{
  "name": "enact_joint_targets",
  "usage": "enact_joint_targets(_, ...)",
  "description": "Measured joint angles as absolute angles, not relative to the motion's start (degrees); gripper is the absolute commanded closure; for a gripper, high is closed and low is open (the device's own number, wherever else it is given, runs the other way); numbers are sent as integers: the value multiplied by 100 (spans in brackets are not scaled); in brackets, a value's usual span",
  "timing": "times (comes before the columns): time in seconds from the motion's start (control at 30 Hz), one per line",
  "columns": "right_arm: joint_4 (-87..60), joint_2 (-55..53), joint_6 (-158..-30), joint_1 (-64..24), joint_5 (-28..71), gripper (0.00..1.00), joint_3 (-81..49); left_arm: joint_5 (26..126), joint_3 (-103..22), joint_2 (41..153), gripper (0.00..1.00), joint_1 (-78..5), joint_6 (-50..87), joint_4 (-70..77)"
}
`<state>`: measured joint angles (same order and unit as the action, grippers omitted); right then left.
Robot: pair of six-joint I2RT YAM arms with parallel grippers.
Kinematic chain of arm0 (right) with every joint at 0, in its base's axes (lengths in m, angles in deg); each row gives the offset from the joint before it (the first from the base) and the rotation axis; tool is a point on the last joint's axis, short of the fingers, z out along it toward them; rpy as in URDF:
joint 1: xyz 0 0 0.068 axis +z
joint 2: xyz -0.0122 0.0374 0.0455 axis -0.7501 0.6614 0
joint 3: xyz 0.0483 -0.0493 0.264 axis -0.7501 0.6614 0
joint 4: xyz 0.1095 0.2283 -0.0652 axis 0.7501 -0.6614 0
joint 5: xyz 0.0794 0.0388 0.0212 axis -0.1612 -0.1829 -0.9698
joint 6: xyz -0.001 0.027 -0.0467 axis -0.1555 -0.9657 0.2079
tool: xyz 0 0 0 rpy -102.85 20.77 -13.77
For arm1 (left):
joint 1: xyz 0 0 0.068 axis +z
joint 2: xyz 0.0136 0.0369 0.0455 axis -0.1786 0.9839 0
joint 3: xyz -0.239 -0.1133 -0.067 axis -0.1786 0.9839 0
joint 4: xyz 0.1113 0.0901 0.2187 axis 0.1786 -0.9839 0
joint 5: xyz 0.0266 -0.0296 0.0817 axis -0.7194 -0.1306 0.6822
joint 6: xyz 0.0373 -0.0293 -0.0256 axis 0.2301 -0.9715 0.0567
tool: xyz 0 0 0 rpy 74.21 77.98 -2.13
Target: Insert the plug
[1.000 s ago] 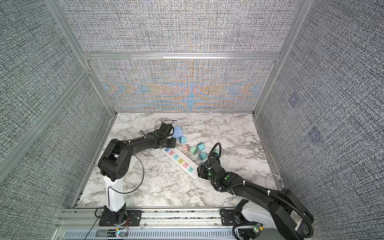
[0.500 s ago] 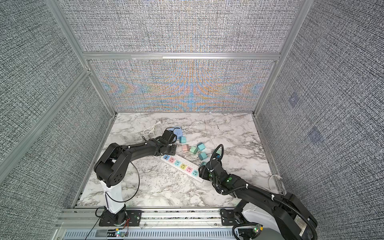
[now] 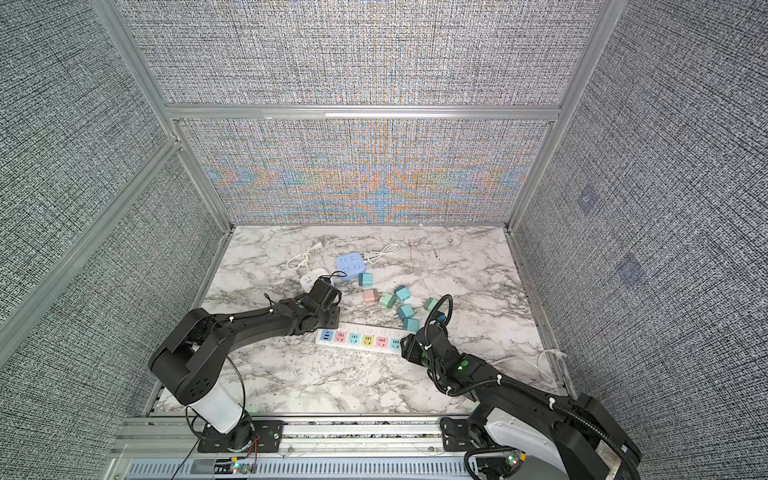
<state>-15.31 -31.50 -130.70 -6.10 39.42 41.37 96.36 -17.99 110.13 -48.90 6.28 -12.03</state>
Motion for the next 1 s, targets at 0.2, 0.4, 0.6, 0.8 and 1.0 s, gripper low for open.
enact_joint_targets(0.2,-1898,-3432,-13015,-610,4208,31,3818,9590,-1478,10581,42,-4914,534,-1181)
enact_joint_targets(0.4,-2138,-3720,-12886,-664,4602,26,3752,9481,-1395,10266,41,-4914,536,-1017)
enact_joint_targets(0.6,-2125,-3270,-12810,-815,4597,26,3575,9464,-1469,10277,36,-4914,562,-945)
enact_joint_targets(0.8,-1942,-2625,-12790,-1001,4370,26,3527,9575,-1707,10662,35,-4914,549,-976)
enact_joint_targets(1.0,-1692,-2245,-12701,-999,3968,26,3453,9586,-1465,10694,35,-4914,490,-969)
